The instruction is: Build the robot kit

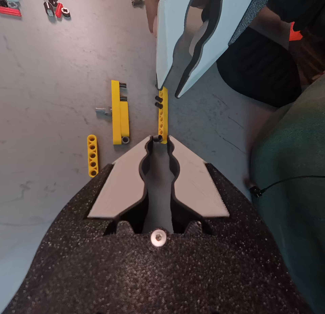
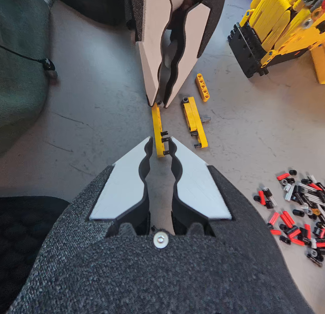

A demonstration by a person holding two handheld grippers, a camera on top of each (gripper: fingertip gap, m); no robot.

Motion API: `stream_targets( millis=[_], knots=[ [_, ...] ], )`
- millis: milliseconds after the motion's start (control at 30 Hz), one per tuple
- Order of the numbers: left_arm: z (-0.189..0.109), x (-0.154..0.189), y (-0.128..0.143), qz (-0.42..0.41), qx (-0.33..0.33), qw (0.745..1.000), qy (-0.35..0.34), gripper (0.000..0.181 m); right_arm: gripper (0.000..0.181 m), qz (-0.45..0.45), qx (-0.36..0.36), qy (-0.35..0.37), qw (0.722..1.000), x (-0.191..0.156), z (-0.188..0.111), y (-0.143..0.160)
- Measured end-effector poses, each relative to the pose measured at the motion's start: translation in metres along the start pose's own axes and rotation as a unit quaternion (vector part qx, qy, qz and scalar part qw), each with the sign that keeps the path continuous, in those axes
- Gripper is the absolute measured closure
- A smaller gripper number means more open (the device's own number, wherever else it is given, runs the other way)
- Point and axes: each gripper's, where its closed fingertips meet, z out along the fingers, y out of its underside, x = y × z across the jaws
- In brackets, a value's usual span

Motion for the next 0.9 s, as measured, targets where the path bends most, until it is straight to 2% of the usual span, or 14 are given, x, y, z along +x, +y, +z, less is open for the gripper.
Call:
stream_targets(
  millis=[233,333,533,633,800,900],
  knots=[
    [-0.004,-0.003,0.0,-0.008,0.004,1.0,-0.002,0.158,0.164,-0.013,-0.025,0.001,1.0,0.0,0.014,0.008],
    [-0.006,-0.002,-0.001,0.005,0.007,1.0,-0.007,0.158,0.17,-0.005,-0.033,-0.011,0.999,-0.001,0.015,0.007],
    [-0.019,-0.021,-0.01,0.01,0.043,0.997,-0.065,0.159,0.172,-0.017,-0.036,-0.021,0.999,-0.009,0.012,0.009],
    [-0.023,-0.033,-0.013,0.018,0.053,0.993,-0.105,0.156,0.165,-0.003,-0.016,-0.017,1.0,-0.007,0.006,0.005],
    [-0.01,-0.04,-0.01,0.06,0.018,0.988,-0.144,0.154,0.164,0.016,0.009,0.003,1.0,0.006,-0.004,0.001],
    [-0.005,-0.042,-0.009,0.085,0.005,0.984,-0.156,0.162,0.163,0.011,-0.002,-0.001,1.0,0.002,-0.003,0.006]
  ],
)
